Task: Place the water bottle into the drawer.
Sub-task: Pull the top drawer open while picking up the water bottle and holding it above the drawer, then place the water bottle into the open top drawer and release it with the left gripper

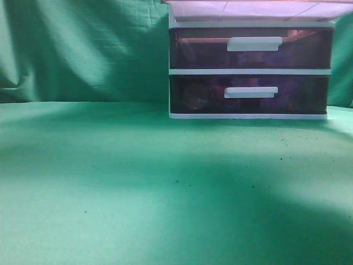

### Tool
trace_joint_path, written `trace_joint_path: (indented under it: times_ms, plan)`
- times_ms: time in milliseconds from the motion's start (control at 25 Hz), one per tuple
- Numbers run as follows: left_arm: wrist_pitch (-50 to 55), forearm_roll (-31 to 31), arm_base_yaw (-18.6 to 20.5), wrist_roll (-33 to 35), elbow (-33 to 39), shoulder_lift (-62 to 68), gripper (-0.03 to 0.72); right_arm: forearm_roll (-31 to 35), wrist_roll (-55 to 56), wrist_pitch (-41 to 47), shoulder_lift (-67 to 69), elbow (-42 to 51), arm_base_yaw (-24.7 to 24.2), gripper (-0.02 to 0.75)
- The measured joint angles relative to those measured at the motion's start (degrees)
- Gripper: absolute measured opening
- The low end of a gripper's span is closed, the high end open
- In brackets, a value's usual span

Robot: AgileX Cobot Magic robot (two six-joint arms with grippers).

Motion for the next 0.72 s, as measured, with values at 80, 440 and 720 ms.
trace_joint_path:
  times_ms: [80,440,720]
  plan:
    - [-0.31,0.00,0.00,0.00,-2.72,0.24,0.314,-0.15,0.00,0.81,0.00,0.00,0.08,0.078]
    - [-6.20,0.00,-3.93,-0.11,-18.24,12.14,0.314,-3.96,1.04,2.24,-0.48,0.00,0.50,0.078]
    - [-3.97,-0.28,-17.47,-0.11,-34.73,30.72,0.314,-4.09,1.29,2.24,-0.48,0.00,0.50,0.078]
